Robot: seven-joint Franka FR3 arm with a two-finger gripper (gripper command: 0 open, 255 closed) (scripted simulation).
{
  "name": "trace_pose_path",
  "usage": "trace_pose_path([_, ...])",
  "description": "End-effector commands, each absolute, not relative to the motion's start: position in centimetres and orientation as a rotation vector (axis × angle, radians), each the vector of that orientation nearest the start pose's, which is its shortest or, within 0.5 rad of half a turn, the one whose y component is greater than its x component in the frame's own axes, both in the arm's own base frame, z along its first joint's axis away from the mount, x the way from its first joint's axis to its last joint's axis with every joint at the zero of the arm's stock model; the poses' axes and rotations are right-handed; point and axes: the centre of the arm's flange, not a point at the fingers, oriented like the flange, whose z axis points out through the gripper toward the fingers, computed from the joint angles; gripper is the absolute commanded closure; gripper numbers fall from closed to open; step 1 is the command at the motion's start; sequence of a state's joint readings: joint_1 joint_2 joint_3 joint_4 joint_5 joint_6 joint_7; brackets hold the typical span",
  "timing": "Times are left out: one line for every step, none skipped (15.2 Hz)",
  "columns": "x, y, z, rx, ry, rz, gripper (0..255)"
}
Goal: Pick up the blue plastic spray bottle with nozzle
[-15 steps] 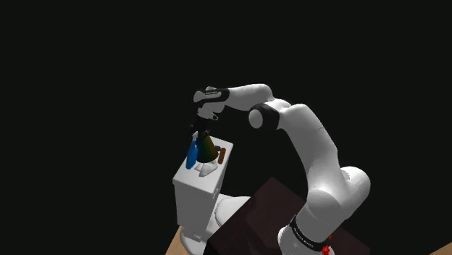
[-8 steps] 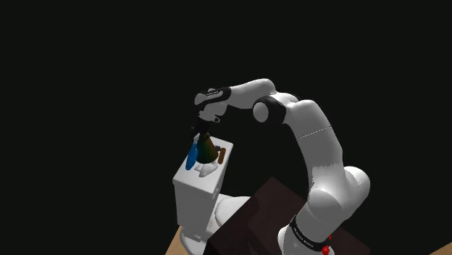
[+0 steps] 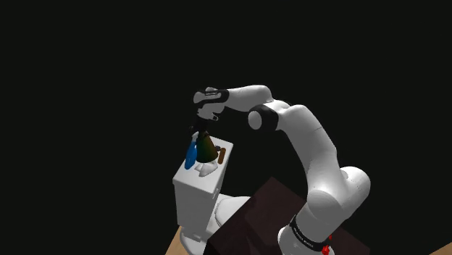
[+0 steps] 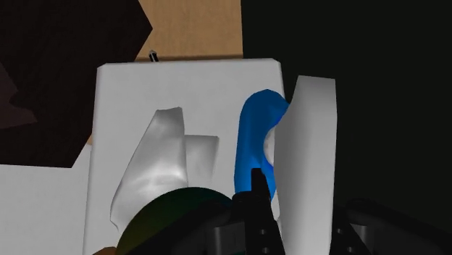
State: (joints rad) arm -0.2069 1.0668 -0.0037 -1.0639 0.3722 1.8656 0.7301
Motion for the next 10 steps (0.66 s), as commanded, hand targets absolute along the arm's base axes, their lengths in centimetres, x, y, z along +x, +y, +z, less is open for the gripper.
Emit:
trace_pose_path([72.5, -11.7, 14.0, -2.426, 1.479, 0.575, 255])
trace_pose_path([72.5, -11.7, 14.5, -2.426, 1.479, 0.575, 255])
trace_pose_path([72.5, -11.7, 15.0, -2.426, 1.479, 0.575, 255])
trace_pose_path([72.5, -11.7, 15.6, -2.426, 1.479, 0.575, 255])
trace_pose_path([72.5, -11.7, 16.1, -2.426, 1.479, 0.575, 255])
trace_pose_path([72.5, -11.7, 16.6, -2.426, 1.479, 0.575, 255])
trace_pose_path([72.5, -11.7, 17.1, -2.426, 1.479, 0.575, 255])
trace_pose_path([72.4, -11.7, 17.7, -2.427, 1.479, 0.575, 255])
trace_pose_path([72.5, -11.7, 17.7, -2.426, 1.479, 0.575, 255])
trace_pose_path([72.5, -11.7, 17.7, -2.426, 1.479, 0.575, 255])
